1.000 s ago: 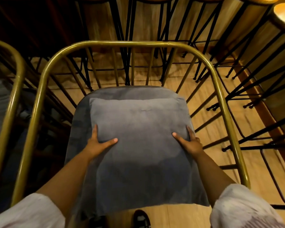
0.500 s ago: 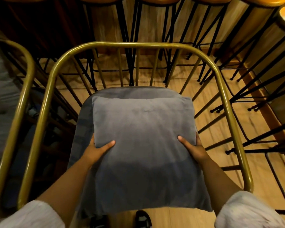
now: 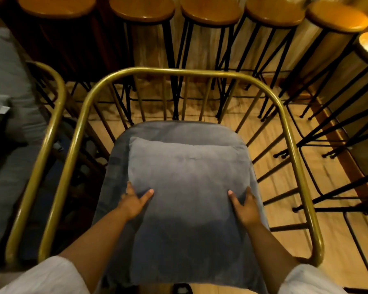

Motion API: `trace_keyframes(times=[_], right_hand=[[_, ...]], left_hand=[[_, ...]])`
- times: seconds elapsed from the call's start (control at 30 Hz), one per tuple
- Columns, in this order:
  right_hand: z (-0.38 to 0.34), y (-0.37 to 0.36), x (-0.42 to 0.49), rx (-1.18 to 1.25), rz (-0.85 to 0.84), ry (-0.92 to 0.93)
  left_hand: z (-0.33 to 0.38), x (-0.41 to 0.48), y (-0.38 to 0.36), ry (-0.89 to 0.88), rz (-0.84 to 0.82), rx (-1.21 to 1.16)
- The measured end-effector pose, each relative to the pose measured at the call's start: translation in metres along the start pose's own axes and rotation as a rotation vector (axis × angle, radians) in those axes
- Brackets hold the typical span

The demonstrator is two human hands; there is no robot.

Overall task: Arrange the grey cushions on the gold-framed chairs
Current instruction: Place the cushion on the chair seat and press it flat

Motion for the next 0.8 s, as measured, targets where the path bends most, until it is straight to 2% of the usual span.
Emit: trace_keyframes(times=[0.1,0.2,0.37,0.57,0.7,0.8], right_hand=[[-0.036,-0.013,-0.014,-0.216,-0.037,0.129],[-0.094,-0.031,-0.043,-0.244,-0.161,0.324],[-0.196,-0.058,-0.118,-0.189,-0.329,0.582],[-0.296,-0.126,-0.215,-0.149,-0.478,0.834],[-0.363,-0.190,-0.279,-0.139,-0.513,0.928],[-0.405,-0.244,-0.321,-0.094,-0.550,0.888]], left_hand=[[0.022,-0.028,0.013,-0.112,-0.076,-0.010],[0.033,-0.061,0.040,-0.230,-0.154,0.060],[0.023,-0.103,0.127,-0.301,0.039,0.123],[-0.038,-0.114,0.258,-0.292,0.235,0.173],[-0.090,-0.102,0.356,-0.291,0.340,0.174],[-0.133,-0.082,0.426,-0.262,0.367,0.191]])
Point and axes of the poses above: each hand's wrist, its own x-axis towards the middle knuckle, its own y-axis out of the back of the hand, z = x × y, the point moved 6 cm from there along x, towards the middle knuckle, and after that the axes turned 11 degrees about z, right-handed, at the moved point
